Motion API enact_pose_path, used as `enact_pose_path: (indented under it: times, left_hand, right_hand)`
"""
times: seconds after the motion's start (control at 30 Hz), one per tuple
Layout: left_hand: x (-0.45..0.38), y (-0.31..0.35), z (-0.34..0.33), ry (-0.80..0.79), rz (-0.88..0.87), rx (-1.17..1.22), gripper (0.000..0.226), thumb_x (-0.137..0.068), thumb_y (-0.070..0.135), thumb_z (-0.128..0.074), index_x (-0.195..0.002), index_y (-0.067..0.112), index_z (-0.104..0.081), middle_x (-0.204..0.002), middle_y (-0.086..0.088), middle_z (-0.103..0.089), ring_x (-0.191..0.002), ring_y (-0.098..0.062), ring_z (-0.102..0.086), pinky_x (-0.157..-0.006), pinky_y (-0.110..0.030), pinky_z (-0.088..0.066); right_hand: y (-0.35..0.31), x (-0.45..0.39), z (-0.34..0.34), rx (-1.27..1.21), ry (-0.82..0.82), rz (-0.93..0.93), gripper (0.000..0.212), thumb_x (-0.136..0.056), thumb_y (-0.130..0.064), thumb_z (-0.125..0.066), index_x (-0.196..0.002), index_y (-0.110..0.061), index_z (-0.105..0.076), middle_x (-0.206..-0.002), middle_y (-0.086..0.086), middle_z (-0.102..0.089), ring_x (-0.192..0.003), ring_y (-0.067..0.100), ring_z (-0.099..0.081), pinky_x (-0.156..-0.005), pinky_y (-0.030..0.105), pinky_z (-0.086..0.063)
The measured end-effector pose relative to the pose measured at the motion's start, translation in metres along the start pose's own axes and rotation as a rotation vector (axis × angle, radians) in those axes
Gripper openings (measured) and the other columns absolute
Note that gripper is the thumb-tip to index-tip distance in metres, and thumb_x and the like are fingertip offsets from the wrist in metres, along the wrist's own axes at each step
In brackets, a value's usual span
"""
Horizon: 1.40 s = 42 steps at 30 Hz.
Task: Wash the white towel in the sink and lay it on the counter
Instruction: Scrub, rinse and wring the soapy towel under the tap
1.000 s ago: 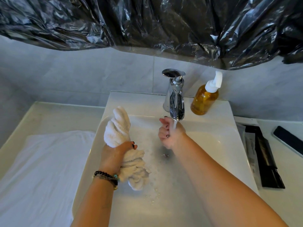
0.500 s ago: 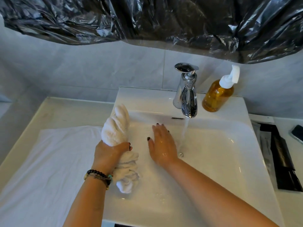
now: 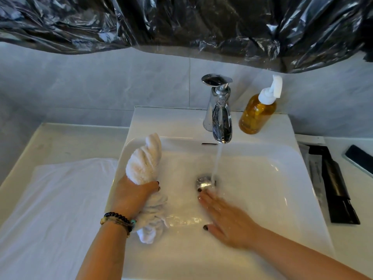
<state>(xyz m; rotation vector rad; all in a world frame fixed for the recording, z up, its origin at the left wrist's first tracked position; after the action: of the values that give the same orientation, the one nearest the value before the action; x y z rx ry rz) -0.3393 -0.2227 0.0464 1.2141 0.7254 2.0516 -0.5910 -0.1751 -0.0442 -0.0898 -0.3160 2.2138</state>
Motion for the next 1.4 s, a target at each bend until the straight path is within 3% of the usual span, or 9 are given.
enact_pose_path:
  times: [0.2,0.37,0.73,0.9,1.03,1.1,1.23,1.3,1.4]
  left_hand:
    - [0.008,0.009,-0.022,-0.045,-0.013,-0.012,0.03,-0.069,0.017,-0.082,-0.092,0.017,-0.063,-0.089,-0.009,-0.07,-0.079,-0.023,-0.065,-0.074,-0.041,-0.056]
    - [0.013,0.014,-0.03,-0.054,-0.013,-0.021,0.035,-0.061,0.021,-0.083,-0.089,0.015,-0.064,-0.09,-0.01,-0.071,-0.088,-0.031,-0.068,-0.079,-0.047,-0.056]
    - [0.013,0.009,-0.031,-0.066,0.015,-0.01,0.039,-0.056,0.025,-0.082,-0.089,0.016,-0.063,-0.089,-0.01,-0.071,-0.087,-0.031,-0.068,-0.081,-0.049,-0.058]
    - [0.008,0.006,-0.033,-0.066,-0.01,-0.033,0.029,-0.07,0.016,-0.081,-0.082,0.023,-0.055,-0.087,-0.006,-0.068,-0.086,-0.027,-0.066,-0.08,-0.044,-0.057]
    - [0.006,0.002,-0.036,-0.086,0.008,-0.019,0.03,-0.066,0.017,-0.082,-0.088,0.016,-0.062,-0.089,-0.01,-0.071,-0.086,-0.029,-0.069,-0.08,-0.047,-0.058]
    - [0.006,0.001,-0.04,-0.102,0.031,0.016,0.04,-0.056,0.024,-0.084,-0.09,0.015,-0.066,-0.088,-0.01,-0.073,-0.084,-0.029,-0.07,-0.078,-0.049,-0.059]
    - [0.009,-0.001,-0.05,-0.161,0.061,0.1,0.046,-0.049,0.028,-0.083,-0.09,0.01,-0.069,-0.083,-0.01,-0.075,-0.083,-0.031,-0.072,-0.077,-0.05,-0.059]
    - [0.011,-0.002,-0.056,-0.185,0.067,0.133,0.037,-0.06,0.019,-0.086,-0.091,0.008,-0.068,-0.084,-0.013,-0.075,-0.084,-0.034,-0.072,-0.076,-0.049,-0.06]
    - [0.012,-0.001,-0.067,-0.218,0.044,0.133,0.033,-0.067,0.016,-0.084,-0.093,0.008,-0.066,-0.086,-0.015,-0.074,-0.083,-0.034,-0.072,-0.073,-0.048,-0.06]
  right_hand:
    - [0.043,-0.014,0.036,-0.298,0.235,-0.328,0.047,-0.092,-0.025,-0.054,-0.136,-0.009,-0.05,-0.138,0.007,-0.054,-0.128,0.024,-0.047,-0.104,0.044,-0.046]
    - [0.032,-0.062,0.039,-0.38,0.11,-0.392,0.041,-0.087,-0.023,-0.065,-0.126,-0.016,-0.057,-0.124,0.005,-0.053,-0.114,0.024,-0.05,-0.096,0.027,-0.043]
    - [0.032,-0.08,0.022,-0.32,-0.13,-0.421,0.05,-0.073,-0.028,-0.067,-0.12,-0.019,-0.053,-0.123,0.003,-0.043,-0.11,0.025,-0.044,-0.092,0.026,-0.042]
    - [0.047,-0.076,0.05,-0.598,0.133,-0.683,0.028,-0.081,-0.027,-0.068,-0.109,-0.024,-0.066,-0.111,-0.005,-0.055,-0.098,0.013,-0.054,-0.078,0.015,-0.041]
    - [0.044,-0.083,0.072,-0.696,0.206,-0.736,0.019,-0.086,-0.026,-0.066,-0.105,-0.022,-0.068,-0.104,-0.005,-0.064,-0.093,0.013,-0.062,-0.083,0.028,-0.052]
    - [0.044,-0.084,0.075,-0.956,0.286,-0.862,0.014,-0.091,-0.012,-0.06,-0.1,-0.015,-0.071,-0.095,0.002,-0.069,-0.082,0.015,-0.067,-0.074,0.028,-0.056]
    - [0.034,-0.089,0.072,-2.048,0.543,-1.234,0.013,-0.095,0.005,-0.049,-0.095,0.006,-0.062,-0.083,0.018,-0.065,-0.047,0.011,-0.059,-0.041,0.015,-0.045]
    - [0.03,-0.089,0.073,-2.176,0.562,-1.274,0.019,-0.099,-0.001,-0.044,-0.093,0.004,-0.061,-0.075,0.012,-0.059,-0.036,0.006,-0.045,-0.033,0.013,-0.032]
    - [0.027,-0.087,0.085,-2.011,0.514,-1.216,0.019,-0.098,-0.009,-0.045,-0.093,-0.002,-0.063,-0.057,0.002,-0.047,-0.035,0.007,-0.031,-0.033,0.019,-0.019]
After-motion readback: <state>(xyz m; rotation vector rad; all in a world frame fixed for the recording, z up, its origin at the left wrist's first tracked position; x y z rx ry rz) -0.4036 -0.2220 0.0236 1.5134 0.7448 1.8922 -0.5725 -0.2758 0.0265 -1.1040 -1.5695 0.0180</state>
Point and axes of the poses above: each hand's wrist, its own x-axis away from the middle knuckle, its own z-axis out of the back of the hand, y = z × x, the point moved 6 cm from there along -x, towards the middle knuckle
